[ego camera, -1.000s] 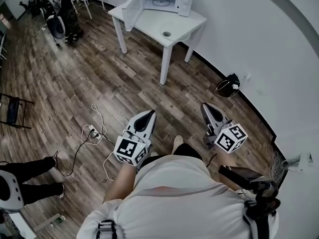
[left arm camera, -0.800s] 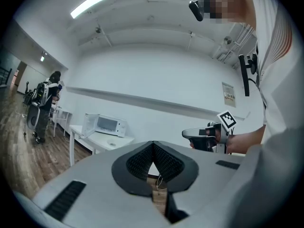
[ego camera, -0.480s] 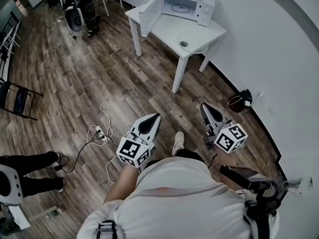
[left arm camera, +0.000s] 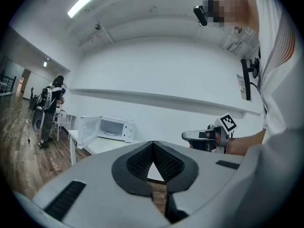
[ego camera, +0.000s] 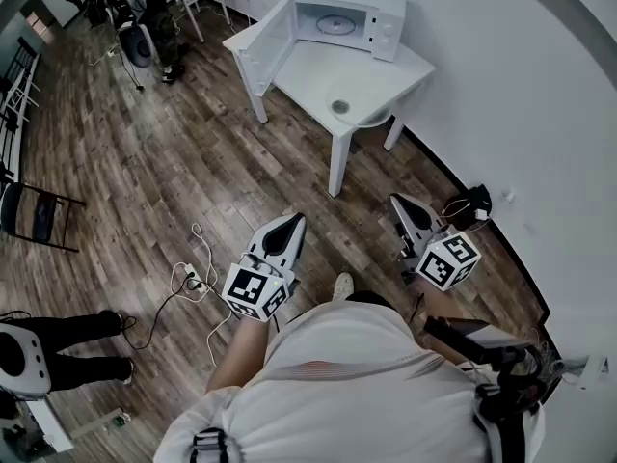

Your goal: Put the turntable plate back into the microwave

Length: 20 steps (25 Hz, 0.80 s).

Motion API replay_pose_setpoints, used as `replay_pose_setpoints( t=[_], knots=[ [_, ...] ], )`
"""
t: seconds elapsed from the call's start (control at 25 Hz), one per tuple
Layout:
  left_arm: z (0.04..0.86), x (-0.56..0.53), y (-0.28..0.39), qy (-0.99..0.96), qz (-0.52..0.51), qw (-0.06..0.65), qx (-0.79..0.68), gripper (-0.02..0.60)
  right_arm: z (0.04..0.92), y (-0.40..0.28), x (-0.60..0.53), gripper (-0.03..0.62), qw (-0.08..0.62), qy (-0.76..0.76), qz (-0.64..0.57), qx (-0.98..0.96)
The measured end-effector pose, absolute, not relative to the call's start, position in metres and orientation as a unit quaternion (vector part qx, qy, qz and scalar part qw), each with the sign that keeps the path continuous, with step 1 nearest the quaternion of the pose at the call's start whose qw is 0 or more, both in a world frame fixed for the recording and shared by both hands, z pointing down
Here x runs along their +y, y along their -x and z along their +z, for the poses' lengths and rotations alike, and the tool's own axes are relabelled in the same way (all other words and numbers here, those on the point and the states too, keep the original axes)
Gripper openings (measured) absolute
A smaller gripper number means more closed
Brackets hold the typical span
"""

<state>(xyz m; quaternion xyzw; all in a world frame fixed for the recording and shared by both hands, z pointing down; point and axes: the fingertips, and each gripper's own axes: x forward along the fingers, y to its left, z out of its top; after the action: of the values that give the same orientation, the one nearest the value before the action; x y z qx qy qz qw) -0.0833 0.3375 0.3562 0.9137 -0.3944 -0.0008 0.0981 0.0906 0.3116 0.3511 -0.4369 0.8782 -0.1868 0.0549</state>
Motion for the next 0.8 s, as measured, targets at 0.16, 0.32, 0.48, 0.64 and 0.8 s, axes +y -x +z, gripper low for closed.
replay_pose_setpoints(
  t=[0.16, 0.32, 0.48, 0.64, 0.8],
  knots=[
    [0.355, 0.282, 0.038, -0.91, 0.008, 0.093, -0.404, 0.011, 0.358, -0.138, 0.259, 0.005, 0.059, 0.431, -0.195, 0.879],
    [0.352, 0.265, 0.03, -0.91, 0.012, 0.085, -0.406, 0.011, 0.358, -0.15, 0.247, 0.005, 0.061, 0.436, -0.192, 0.877],
    [0.353, 0.26, 0.024, -0.913, 0.017, 0.079, -0.4, 0.011, 0.359, -0.155, 0.248, 0.005, 0.064, 0.444, -0.184, 0.874],
    [0.352, 0.249, 0.016, -0.918, 0.014, 0.078, -0.388, 0.011, 0.36, -0.163, 0.245, 0.005, 0.063, 0.455, -0.184, 0.869],
    [0.362, 0.22, 0.003, -0.922, 0.012, 0.087, -0.378, 0.011, 0.369, -0.178, 0.22, 0.005, 0.059, 0.469, -0.194, 0.86]
  ],
)
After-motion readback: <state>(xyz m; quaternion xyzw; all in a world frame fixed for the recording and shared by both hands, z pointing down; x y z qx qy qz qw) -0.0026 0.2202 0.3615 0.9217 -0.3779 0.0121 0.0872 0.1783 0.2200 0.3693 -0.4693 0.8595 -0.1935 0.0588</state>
